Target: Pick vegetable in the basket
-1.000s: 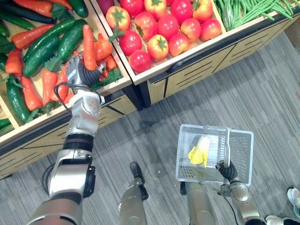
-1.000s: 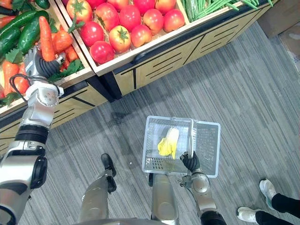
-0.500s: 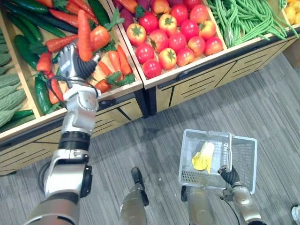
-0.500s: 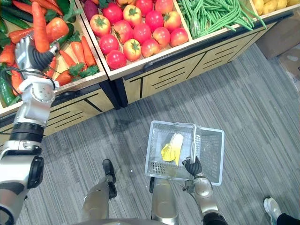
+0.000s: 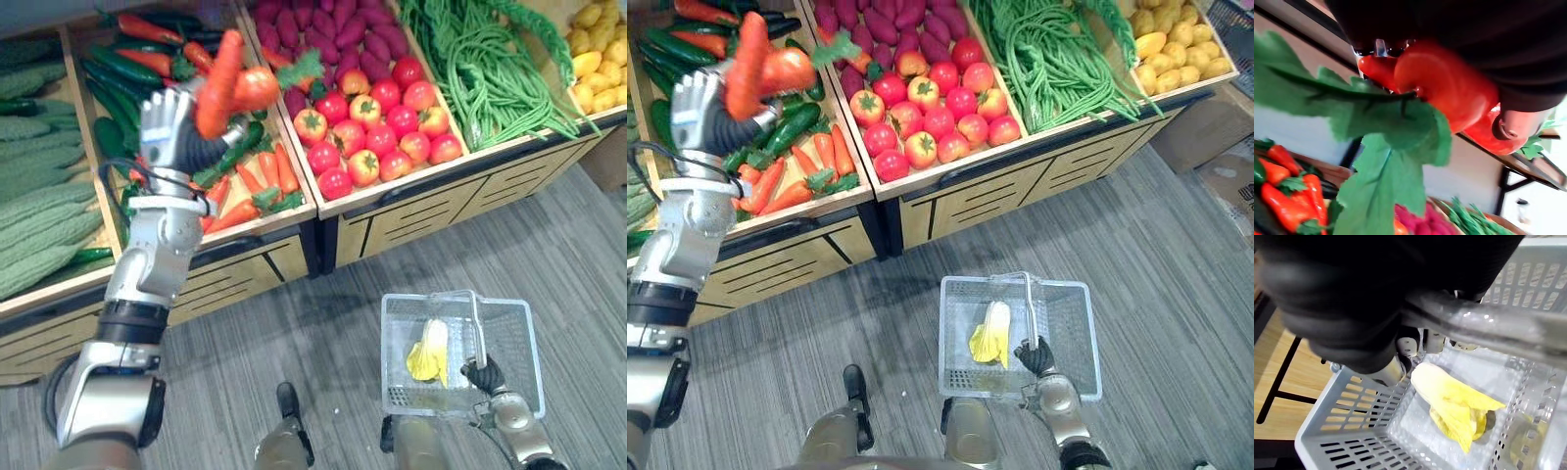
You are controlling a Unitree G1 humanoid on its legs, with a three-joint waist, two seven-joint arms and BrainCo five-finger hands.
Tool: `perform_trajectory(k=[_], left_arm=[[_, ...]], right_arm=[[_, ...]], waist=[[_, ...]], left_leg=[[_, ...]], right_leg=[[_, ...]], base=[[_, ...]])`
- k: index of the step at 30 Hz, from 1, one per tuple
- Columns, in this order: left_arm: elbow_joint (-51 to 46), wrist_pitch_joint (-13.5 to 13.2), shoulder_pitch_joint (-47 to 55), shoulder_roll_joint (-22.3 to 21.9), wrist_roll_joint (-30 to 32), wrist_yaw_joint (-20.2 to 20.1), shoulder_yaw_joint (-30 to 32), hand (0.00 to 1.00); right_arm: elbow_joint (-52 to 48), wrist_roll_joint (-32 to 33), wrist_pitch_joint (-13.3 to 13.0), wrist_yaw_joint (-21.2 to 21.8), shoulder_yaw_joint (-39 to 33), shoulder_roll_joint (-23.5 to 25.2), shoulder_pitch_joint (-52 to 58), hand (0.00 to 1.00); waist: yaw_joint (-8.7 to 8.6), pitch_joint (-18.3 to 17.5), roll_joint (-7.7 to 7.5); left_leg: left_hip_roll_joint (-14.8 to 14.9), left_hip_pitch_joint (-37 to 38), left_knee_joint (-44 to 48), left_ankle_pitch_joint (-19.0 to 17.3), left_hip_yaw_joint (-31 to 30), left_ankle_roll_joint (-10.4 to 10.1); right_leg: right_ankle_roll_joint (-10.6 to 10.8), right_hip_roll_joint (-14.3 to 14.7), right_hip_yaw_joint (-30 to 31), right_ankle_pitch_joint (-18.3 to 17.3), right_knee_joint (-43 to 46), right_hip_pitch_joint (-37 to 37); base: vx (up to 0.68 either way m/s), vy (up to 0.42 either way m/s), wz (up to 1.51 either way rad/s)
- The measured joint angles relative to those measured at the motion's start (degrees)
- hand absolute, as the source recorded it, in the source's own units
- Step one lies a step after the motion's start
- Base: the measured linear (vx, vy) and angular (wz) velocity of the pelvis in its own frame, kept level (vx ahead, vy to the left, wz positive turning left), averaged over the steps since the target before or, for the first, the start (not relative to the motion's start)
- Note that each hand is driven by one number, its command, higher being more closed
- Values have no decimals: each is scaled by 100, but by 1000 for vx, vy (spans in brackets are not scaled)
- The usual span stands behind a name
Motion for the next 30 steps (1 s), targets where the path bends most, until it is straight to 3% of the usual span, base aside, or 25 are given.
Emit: perform_trajectory(k=[4,10,16,23,30], left_arm=[[-140,-409,531,-2,-7,-390,-302,100],[-376,-731,945,-16,-14,-626,-539,100],[-381,-823,1061,-72,-61,-738,-932,100],[-545,-950,1074,-427,-115,-912,-1595,100],[-691,-1106,1074,-823,-319,-1059,-2253,100]], right_arm=[[-310,-372,-26,203,452,-697,-231,100],[-861,-484,-91,563,1104,-1420,-354,100],[-1339,-555,-90,852,1650,-1925,-450,100],[-2094,-533,-206,1161,2056,-2050,-445,100],[-3098,130,-233,1377,2244,-2443,-442,100]], waist=[[-21,-291,22],[-152,-500,104],[-159,-582,157],[-157,-666,181],[-141,-791,310]], left_leg=[[-7,339,1,-169,477,-66],[47,798,-1,-354,1087,-166],[127,1195,8,-482,1694,-247],[334,1455,408,-873,2287,-372],[705,1379,1139,-1374,2691,-473]], right_leg=[[57,58,469,-49,0,7],[66,227,1054,-49,0,90],[82,413,1599,-20,2,128],[77,634,2066,0,8,221],[72,837,2330,2,9,188]], base=[[26,7,-56],[39,-18,-52],[36,-22,-53],[-3,-8,-42],[-13,-16,-26]])
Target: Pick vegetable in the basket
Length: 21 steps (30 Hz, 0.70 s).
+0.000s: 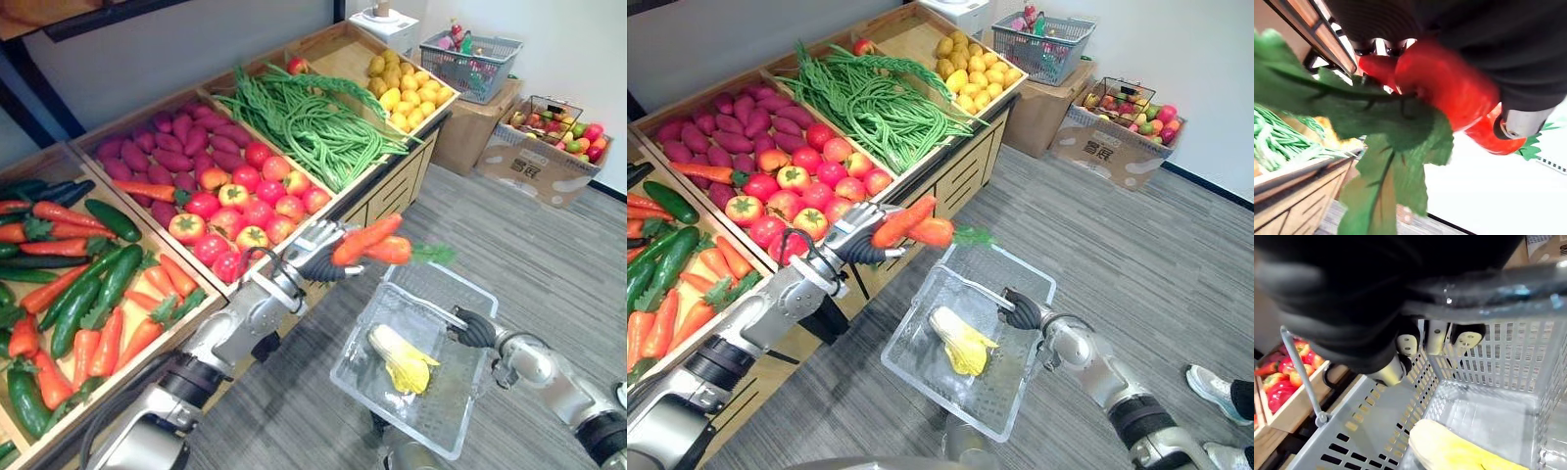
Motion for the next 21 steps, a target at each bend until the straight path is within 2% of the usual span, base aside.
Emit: perform_trajectory(k=[5,11,15,21], left_arm=[[-140,-90,1,-102,-32,-210,-329,100],[-282,-277,1,-203,-237,-484,-805,100],[-282,-342,1,-218,-239,-616,-1001,100],[-286,-447,0,-196,-245,-760,-1405,100]], right_arm=[[-548,221,-39,118,16,-213,-55,100],[-1068,668,-61,261,356,-753,-396,100],[-1208,840,-62,376,615,-959,-591,100],[-1259,888,-62,476,986,-1242,-889,100]], waist=[[21,-106,101],[-8,-227,257],[-20,-280,334],[-30,-304,371]], left_leg=[[305,39,423,-191,372,-97],[563,197,789,-414,834,-216],[654,247,873,-440,992,-260],[667,297,907,-454,1121,-284]], right_leg=[[-4,216,106,4,77,-18],[-17,487,425,-5,159,-92],[-18,606,529,-5,210,-151],[-29,632,574,-15,217,-178]], base=[[-1,-37,-29],[-35,-35,-36],[-21,-36,-20],[-32,-33,-9]])
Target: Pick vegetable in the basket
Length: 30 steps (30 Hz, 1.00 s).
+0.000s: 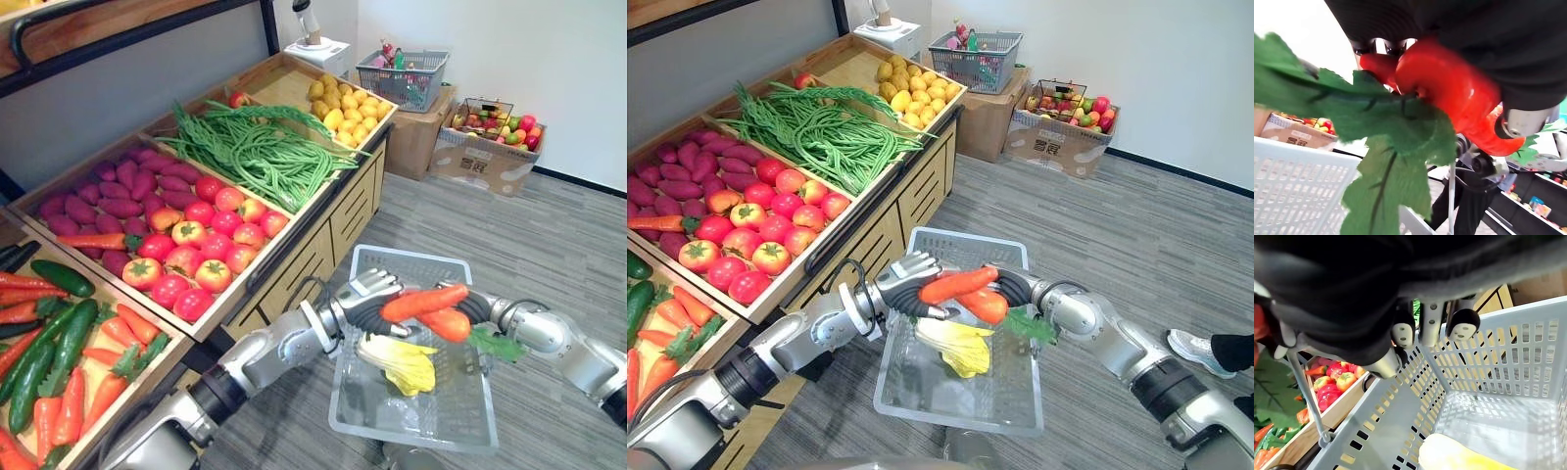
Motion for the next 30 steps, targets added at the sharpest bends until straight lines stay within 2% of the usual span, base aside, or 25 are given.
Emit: perform_trajectory(k=[5,10,15,17,23,25,30], left_arm=[[1,-146,-5,70,3,-85,-312,100],[256,-297,-3,203,63,-167,-738,100],[891,-132,-3,97,329,-154,-771,100],[1191,-117,-3,-3,428,-131,-761,100],[1831,90,-10,-512,586,-74,-514,100],[2011,151,-18,-624,774,-28,-407,100],[2383,283,-35,-851,791,93,-365,100]], right_arm=[[-12,-2,1,56,166,-128,-11,100],[-13,-4,4,51,212,-148,-266,100],[-158,4,-44,45,213,-137,-407,100],[-166,3,-47,42,236,-82,-412,100],[-165,3,-37,38,249,129,-413,100],[-164,3,-34,38,249,210,-418,100],[-145,0,12,40,256,388,-454,100]], waist=[[-9,-62,75],[-129,-62,75],[-142,-65,80],[-135,-68,74],[-149,-68,73],[-148,-68,72],[-146,-60,60]], left_leg=[[-1,23,-2,-2,91,-3],[-40,85,-30,-2,139,-3],[-49,100,-33,-2,197,-3],[-48,99,-39,-2,201,-3],[-53,110,-91,0,216,0],[-70,139,-134,2,224,2],[-143,193,-248,8,272,5]], right_leg=[[-5,1,29,5,0,-23],[-4,2,67,5,28,-19],[-4,19,108,3,48,-23],[-76,-13,-23,-92,42,-34],[-95,-28,-144,-63,41,-40],[-96,-28,-158,-61,42,-42],[-96,-52,-170,-61,47,-28]], base=[[-3,-11,-2],[-29,-22,-4],[-42,-33,-6],[-42,-40,1],[-13,-17,1],[0,0,0],[-7,-5,0]])
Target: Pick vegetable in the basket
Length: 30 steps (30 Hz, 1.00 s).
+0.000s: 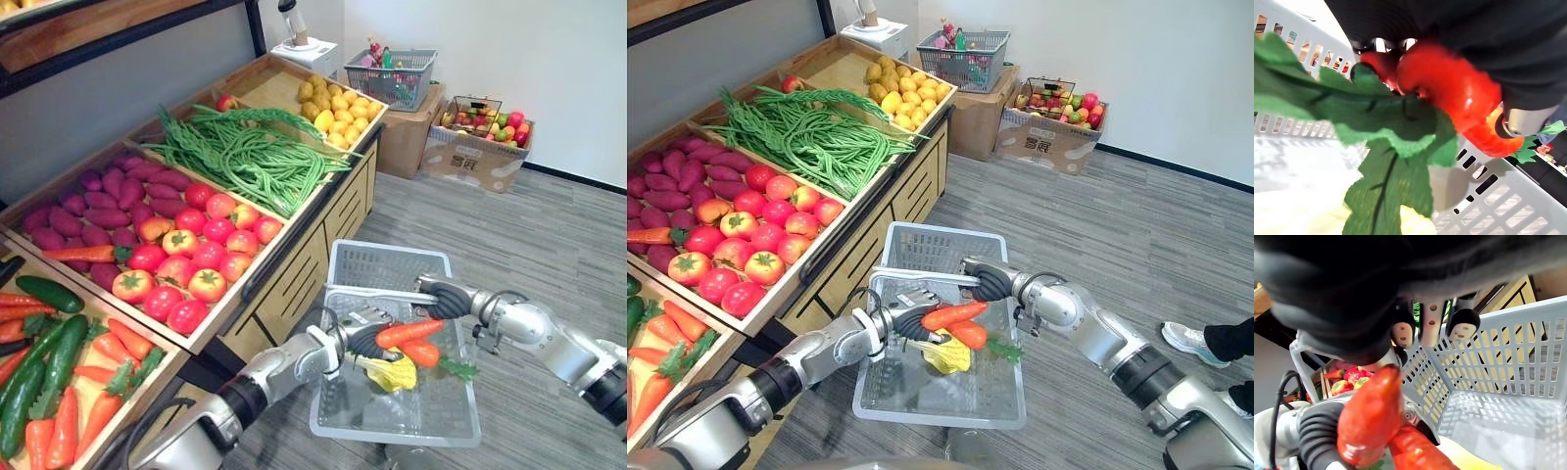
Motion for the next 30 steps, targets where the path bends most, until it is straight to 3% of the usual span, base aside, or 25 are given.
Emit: perform_trajectory(k=[5,6,14,23,30], left_arm=[[291,100,-168,-142,9,22,48,100],[327,102,-170,-166,9,28,114,0],[486,218,-267,-220,215,29,212,0],[523,224,-485,-280,213,12,226,0],[204,223,-525,-398,139,12,277,0]], right_arm=[[10,-3,21,0,-1,93,-88,100],[17,-3,22,0,-1,94,-120,100],[25,-2,54,5,-4,116,-161,100],[41,-2,87,10,-147,138,-160,100],[396,-96,83,11,-674,588,162,100]], waist=[[-5,17,-48],[-4,22,-54],[-4,112,-196],[1,187,-201],[11,327,-209]], left_leg=[[-25,6,-24,1,7,2],[-27,5,-27,2,9,4],[-39,4,-66,26,19,5],[-41,-86,-89,28,-21,8],[-47,-143,-96,51,-237,47]], right_leg=[[1,-15,-1,-2,-1,-3],[2,-14,-1,-3,-3,-6],[-5,-14,-4,-14,-14,-20],[-5,-32,-65,-13,-11,-91],[-1,-143,-272,-40,-8,-7]], base=[[-44,-37,-1],[-52,-54,0],[-54,-59,0],[-42,-49,2],[-73,-58,16]])
